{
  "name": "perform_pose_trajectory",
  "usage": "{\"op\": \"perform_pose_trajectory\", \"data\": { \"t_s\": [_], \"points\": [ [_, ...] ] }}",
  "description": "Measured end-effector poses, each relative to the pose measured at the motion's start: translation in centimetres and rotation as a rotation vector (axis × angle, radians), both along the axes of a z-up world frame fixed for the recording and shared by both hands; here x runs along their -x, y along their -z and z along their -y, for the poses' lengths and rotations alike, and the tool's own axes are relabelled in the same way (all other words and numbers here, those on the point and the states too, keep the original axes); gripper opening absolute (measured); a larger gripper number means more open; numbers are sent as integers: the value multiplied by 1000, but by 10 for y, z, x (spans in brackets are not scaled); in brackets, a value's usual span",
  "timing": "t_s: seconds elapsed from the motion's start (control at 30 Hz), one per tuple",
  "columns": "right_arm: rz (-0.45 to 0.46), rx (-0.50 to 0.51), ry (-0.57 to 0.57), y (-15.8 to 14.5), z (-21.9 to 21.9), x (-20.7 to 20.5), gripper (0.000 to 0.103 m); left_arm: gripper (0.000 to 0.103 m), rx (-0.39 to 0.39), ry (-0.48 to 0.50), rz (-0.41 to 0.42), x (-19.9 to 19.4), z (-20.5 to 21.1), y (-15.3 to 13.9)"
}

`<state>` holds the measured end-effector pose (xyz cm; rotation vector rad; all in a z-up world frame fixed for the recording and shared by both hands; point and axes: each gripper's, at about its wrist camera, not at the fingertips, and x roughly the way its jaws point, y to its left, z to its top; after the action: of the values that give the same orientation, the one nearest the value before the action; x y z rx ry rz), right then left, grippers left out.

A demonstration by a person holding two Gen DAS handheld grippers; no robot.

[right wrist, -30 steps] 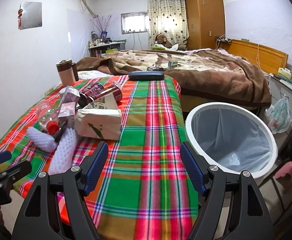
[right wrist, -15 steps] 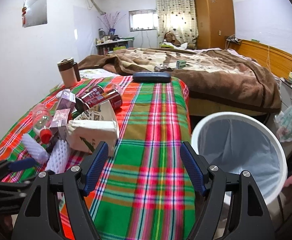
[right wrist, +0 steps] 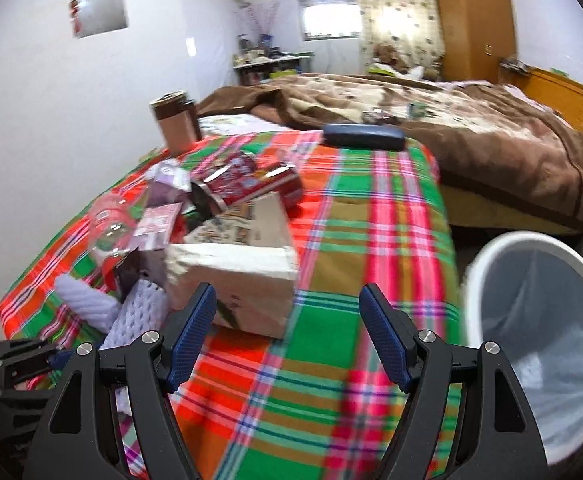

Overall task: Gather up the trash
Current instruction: 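Grasp the white foam net with the left tool while the right tool grasps the paper cup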

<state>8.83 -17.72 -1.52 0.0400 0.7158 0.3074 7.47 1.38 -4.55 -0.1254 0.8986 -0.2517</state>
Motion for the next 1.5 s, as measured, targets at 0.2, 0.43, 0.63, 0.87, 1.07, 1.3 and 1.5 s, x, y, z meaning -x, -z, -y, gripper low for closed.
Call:
{"op": "perform_pose_trajectory", "data": {
  "t_s": [0.2,0.43,0.63,0.87,1.07,1.3,1.5],
  "points": [
    [-66,-28,-15,8,-4,-17,75,31,11,-37,18,3,-21,-4],
    [-133,-176,-67,16,-2,-23,64,32,42,-39,15,2,-29,-3],
    [-110,-197,-96,13,-5,-11,35,33,39,-41,12,0,-27,-1],
    [-111,-217,-123,14,-6,2,8,34,31,-49,15,0,-26,-3],
    [-115,-201,-147,10,-5,14,6,34,29,-50,19,0,-27,-3],
    [-117,-195,-95,6,0,-12,51,36,26,-54,15,-4,-24,-3],
    [-167,-219,-136,13,-13,-25,51,42,16,-49,26,-6,-22,-5]
  ]
}}
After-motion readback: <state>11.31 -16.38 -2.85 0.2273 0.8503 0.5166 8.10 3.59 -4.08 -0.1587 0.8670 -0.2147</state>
